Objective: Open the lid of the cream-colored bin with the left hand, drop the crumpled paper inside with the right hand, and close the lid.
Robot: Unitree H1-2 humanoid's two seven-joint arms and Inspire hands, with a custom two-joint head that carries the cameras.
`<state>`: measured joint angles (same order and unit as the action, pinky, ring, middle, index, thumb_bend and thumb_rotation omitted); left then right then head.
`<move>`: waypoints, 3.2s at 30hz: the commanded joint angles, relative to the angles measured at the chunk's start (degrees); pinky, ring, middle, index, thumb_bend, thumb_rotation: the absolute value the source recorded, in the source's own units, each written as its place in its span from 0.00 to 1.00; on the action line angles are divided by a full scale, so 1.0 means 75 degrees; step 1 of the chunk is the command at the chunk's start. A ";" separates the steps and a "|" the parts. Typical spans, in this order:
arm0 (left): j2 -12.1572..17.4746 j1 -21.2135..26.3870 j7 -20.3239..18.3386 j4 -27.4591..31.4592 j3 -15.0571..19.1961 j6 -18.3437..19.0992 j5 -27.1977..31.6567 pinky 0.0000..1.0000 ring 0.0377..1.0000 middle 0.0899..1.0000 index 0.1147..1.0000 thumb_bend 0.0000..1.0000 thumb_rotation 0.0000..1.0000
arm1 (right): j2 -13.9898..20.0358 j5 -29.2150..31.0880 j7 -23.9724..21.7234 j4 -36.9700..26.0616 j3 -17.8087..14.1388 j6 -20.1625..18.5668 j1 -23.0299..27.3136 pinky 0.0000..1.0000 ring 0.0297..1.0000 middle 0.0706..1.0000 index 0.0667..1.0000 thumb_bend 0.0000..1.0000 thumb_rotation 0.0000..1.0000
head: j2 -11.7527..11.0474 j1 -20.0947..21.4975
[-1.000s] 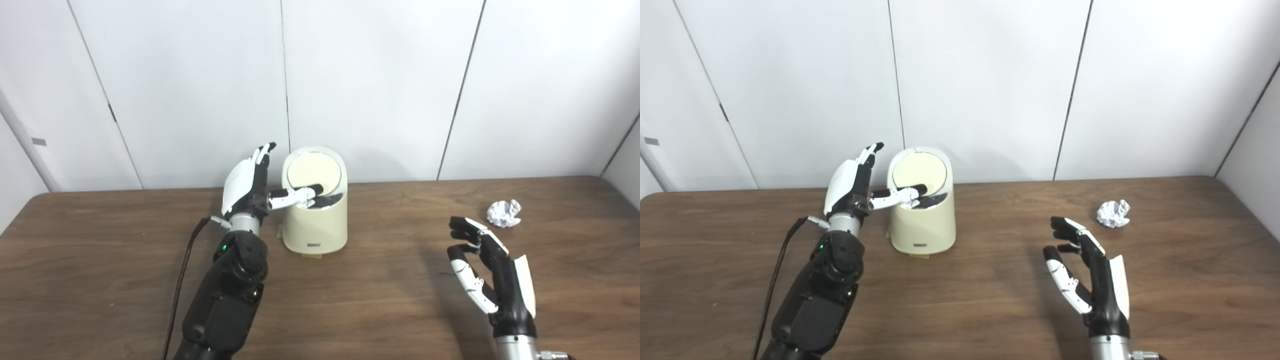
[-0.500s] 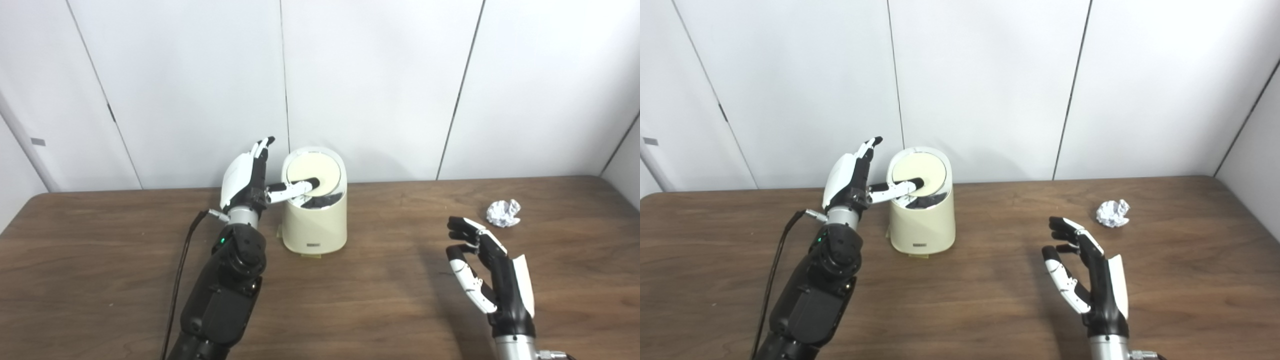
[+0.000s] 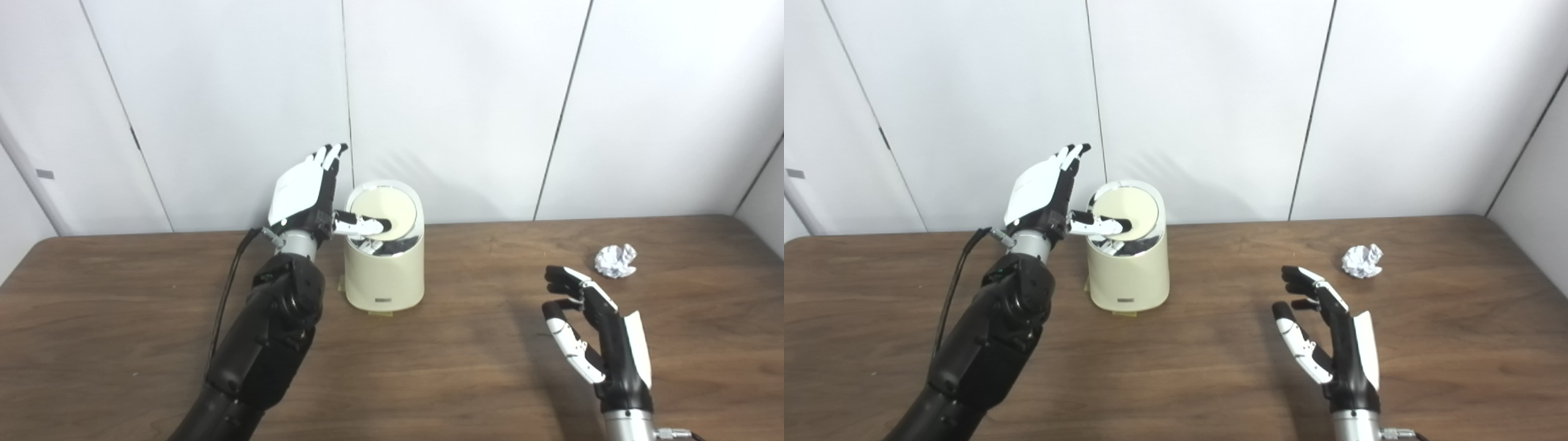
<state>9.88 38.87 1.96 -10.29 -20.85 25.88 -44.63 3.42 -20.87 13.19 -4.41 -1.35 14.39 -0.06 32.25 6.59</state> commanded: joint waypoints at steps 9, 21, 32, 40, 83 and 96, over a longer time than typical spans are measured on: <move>0.0799 0.0605 -0.0079 0.0102 -0.1276 -0.0104 -0.2914 1.00 1.00 1.00 1.00 1.00 0.20 | -0.0274 0.0047 0.0095 0.0155 0.0131 0.0203 0.0084 0.61 0.71 0.72 0.71 0.22 0.65 | 0.0020 0.0021; 0.0727 0.0453 -0.0068 -0.0033 -0.1098 -0.0369 -0.3167 1.00 1.00 1.00 1.00 1.00 0.18 | -0.0287 0.0006 0.0107 0.0029 0.0112 0.0046 0.0045 0.61 0.71 0.72 0.70 0.23 0.65 | 0.0034 0.0005; 0.0627 0.0351 -0.0438 -0.0010 -0.0839 -0.0398 -0.2951 1.00 1.00 1.00 1.00 1.00 0.24 | -0.0268 0.0011 0.0100 0.0037 0.0134 0.0094 0.0065 0.61 0.71 0.72 0.71 0.23 0.66 | 0.0116 0.0022; 0.0624 0.0367 -0.0305 -0.0417 -0.0920 -0.0521 -0.2999 1.00 1.00 1.00 1.00 1.00 0.27 | -0.0264 -0.0033 0.0078 -0.0048 0.0134 0.0018 0.0040 0.61 0.70 0.72 0.71 0.24 0.68 | 0.0151 0.0028; -0.1021 -0.1384 0.0304 0.2163 0.2618 -0.2700 0.3383 0.91 0.96 0.98 0.98 0.52 1.00 | -0.0220 -0.0094 0.0095 0.0078 0.0194 -0.0088 0.0072 0.60 0.70 0.71 0.71 0.25 0.68 | 0.0035 0.0005; -0.1272 -0.3288 0.0151 0.2885 0.3384 -0.3848 0.5623 0.75 0.77 0.76 0.74 0.23 0.80 | -0.0194 0.0778 -0.0155 -0.0461 0.0058 -0.0074 0.0038 0.68 0.77 0.77 0.75 0.23 0.64 | 0.0104 -0.0124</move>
<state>0.45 12.99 3.63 8.48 4.91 -1.82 -3.52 2.21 -16.60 12.76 -5.58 -0.80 12.35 -0.57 32.96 5.71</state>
